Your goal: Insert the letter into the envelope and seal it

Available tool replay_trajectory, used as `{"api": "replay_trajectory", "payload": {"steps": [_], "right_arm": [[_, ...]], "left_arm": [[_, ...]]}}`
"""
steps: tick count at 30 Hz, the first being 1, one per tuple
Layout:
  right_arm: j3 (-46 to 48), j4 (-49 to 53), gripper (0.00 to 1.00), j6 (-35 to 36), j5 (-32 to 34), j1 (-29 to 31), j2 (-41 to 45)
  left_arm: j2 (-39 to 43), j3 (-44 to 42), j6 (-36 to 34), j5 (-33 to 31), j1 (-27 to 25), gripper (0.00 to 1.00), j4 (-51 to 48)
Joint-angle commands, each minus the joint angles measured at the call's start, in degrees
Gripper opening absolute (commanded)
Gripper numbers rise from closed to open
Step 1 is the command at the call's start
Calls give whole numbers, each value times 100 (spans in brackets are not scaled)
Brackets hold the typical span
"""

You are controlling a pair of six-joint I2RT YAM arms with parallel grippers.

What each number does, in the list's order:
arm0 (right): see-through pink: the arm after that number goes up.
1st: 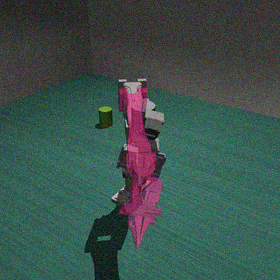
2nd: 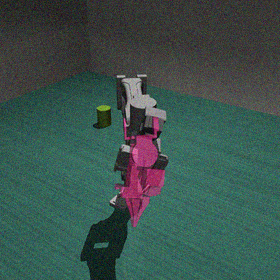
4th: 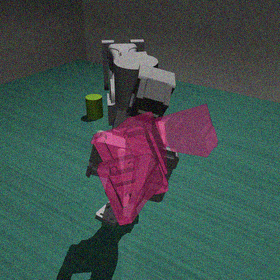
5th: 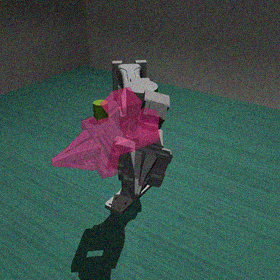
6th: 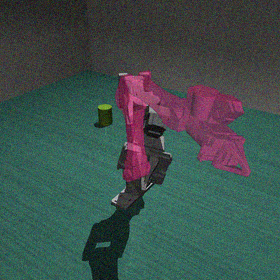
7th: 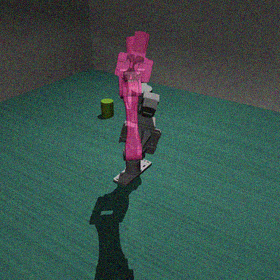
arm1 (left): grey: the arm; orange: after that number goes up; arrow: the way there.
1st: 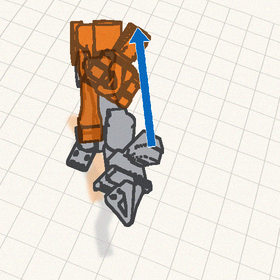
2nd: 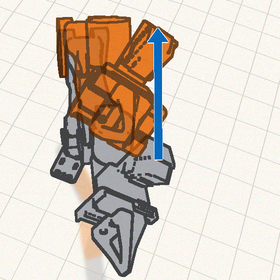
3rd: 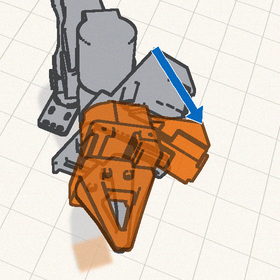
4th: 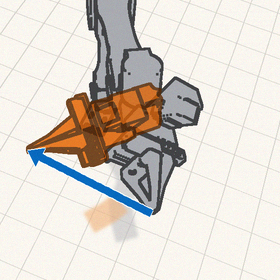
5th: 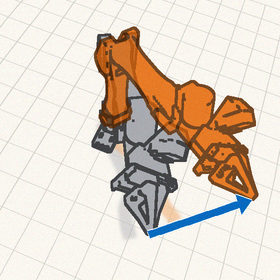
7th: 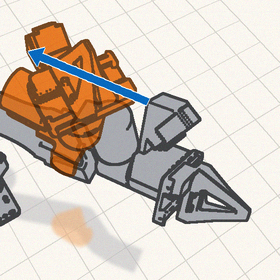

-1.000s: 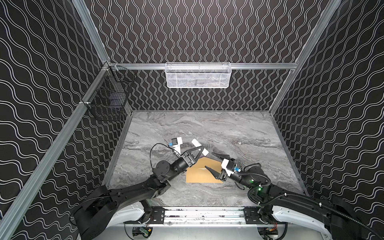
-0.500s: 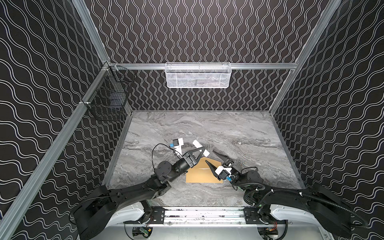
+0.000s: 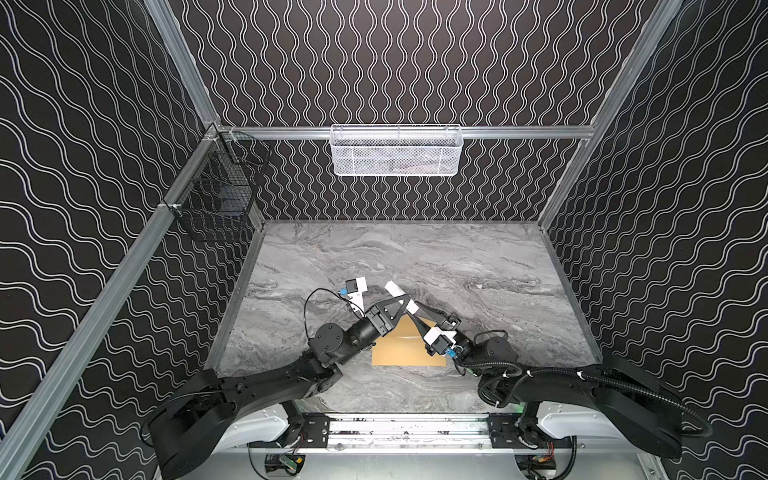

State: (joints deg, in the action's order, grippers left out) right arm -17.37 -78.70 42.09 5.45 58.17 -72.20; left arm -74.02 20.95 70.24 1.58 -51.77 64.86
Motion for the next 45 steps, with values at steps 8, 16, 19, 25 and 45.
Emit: {"api": "replay_trajectory", "payload": {"steps": [8, 16, 19, 25, 45], "right_arm": [[-296, 89, 15, -2253, -367, 112, 189], [-11, -1284, 16, -5666, -762, 159, -18], [62, -1868, 19, -6542, -807, 159, -196], [32, -2019, 24, -7670, -895, 159, -331], [964, 1000, 64, -4848, -2697, -711, 2454]], "left_arm": [[19, 42, -246, 101, 0, 0, 194], [186, 34, -709, 239, 0, 0, 28], [150, -35, -762, 249, 0, 0, 188], [40, -82, -818, 369, 0, 0, 476], [452, 141, -3779, 1573, -83, 0, 113]]}}
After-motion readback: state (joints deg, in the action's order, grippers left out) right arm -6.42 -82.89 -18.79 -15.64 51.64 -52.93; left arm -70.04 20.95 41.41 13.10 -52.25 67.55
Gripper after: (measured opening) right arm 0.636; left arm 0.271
